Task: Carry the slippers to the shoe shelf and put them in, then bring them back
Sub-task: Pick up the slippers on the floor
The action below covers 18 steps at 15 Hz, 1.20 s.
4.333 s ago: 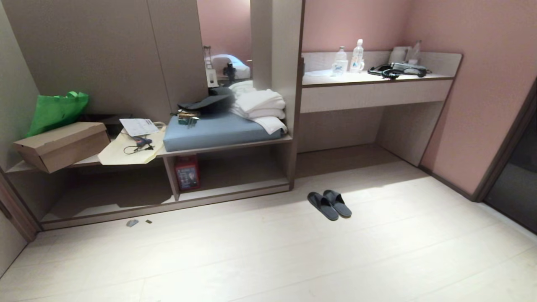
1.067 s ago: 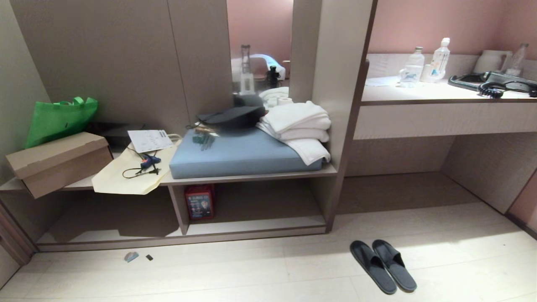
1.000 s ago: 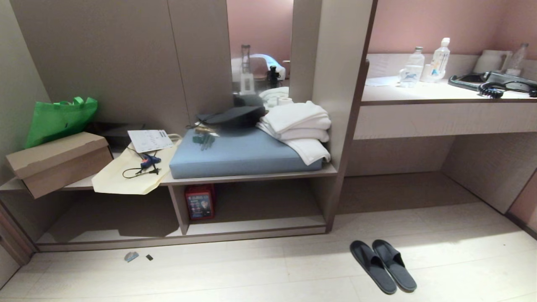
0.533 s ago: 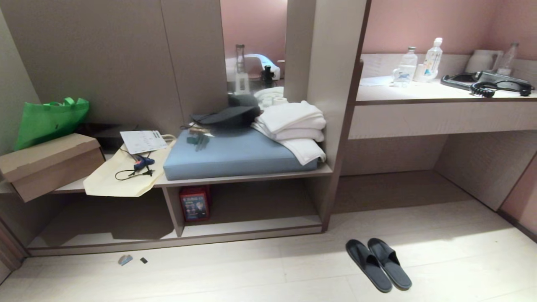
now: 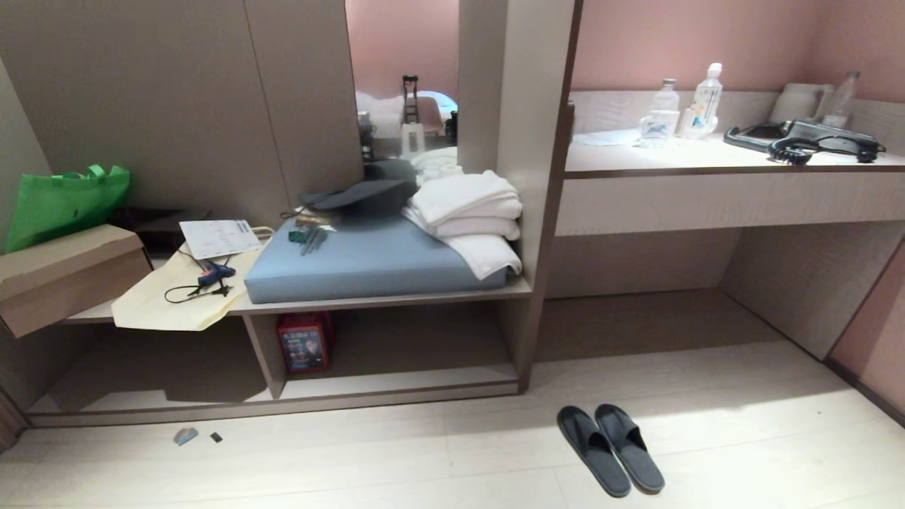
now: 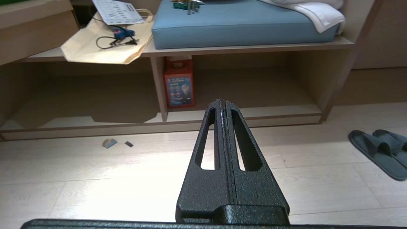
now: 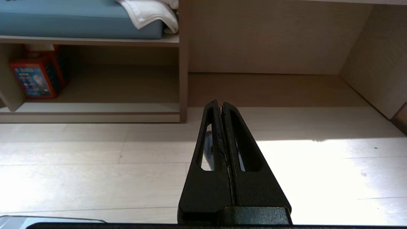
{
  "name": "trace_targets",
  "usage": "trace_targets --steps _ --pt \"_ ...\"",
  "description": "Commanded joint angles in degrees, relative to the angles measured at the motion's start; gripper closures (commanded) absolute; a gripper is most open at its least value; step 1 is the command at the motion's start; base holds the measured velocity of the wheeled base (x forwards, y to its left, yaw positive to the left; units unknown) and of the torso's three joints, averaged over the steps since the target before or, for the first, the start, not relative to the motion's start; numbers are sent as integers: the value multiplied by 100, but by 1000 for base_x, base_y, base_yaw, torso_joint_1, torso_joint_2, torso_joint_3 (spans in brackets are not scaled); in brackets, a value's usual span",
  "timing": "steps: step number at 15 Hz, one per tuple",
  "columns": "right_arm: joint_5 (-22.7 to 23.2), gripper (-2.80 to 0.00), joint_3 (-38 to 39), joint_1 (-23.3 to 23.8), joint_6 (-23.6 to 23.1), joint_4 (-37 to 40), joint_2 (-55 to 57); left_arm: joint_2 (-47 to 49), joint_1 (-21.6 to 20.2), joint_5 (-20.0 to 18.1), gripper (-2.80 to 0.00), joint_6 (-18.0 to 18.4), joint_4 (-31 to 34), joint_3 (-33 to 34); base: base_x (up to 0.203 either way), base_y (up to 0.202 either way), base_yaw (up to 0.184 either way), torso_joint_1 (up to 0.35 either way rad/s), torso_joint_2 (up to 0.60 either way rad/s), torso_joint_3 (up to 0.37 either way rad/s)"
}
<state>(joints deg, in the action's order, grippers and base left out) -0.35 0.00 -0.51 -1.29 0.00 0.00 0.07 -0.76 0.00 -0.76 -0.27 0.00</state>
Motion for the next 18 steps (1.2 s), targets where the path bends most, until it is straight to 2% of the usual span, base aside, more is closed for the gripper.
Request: trace_targets --steps 1,12,18 --pt "0 0 0 -2 -3 0 0 1 -4 0 0 -3 0 0 0 -193 4 2 -2 1" --pt "0 0 0 -2 6 0 0 1 -4 0 0 -12 0 0 0 -189 2 2 2 2" --pt "-4 0 0 -2 6 0 0 1 5 0 0 5 22 -9 0 -15 1 0 0 0"
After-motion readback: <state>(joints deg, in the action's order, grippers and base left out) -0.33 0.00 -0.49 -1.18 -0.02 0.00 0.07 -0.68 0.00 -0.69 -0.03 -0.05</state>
